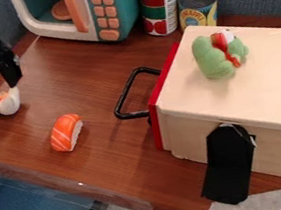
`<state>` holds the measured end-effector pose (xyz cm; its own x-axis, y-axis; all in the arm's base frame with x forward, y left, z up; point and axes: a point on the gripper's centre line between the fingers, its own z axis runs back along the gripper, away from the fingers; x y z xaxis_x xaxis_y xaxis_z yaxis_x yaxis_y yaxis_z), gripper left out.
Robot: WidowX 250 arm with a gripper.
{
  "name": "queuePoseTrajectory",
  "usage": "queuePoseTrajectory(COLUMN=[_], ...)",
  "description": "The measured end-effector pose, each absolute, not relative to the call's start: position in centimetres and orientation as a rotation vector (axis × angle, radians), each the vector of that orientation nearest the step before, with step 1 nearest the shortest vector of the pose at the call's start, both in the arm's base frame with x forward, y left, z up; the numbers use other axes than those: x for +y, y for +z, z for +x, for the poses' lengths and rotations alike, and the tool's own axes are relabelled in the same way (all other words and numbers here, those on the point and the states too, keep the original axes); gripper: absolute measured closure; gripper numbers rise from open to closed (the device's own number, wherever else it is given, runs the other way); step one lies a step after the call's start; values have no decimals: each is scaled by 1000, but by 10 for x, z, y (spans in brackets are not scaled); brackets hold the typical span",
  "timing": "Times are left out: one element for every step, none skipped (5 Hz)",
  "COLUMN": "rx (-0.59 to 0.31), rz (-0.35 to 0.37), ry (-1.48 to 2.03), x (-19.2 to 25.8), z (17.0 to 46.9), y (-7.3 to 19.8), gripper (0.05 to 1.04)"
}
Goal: Moved the thing to the right
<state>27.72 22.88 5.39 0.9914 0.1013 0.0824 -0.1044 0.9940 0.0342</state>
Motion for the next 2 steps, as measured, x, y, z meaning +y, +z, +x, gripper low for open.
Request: queuePoseTrajectory(rx=[53,80], rz=[25,-1], ry=[120,145], x=[241,243], z=[282,276], y=[10,3], gripper=[84,84])
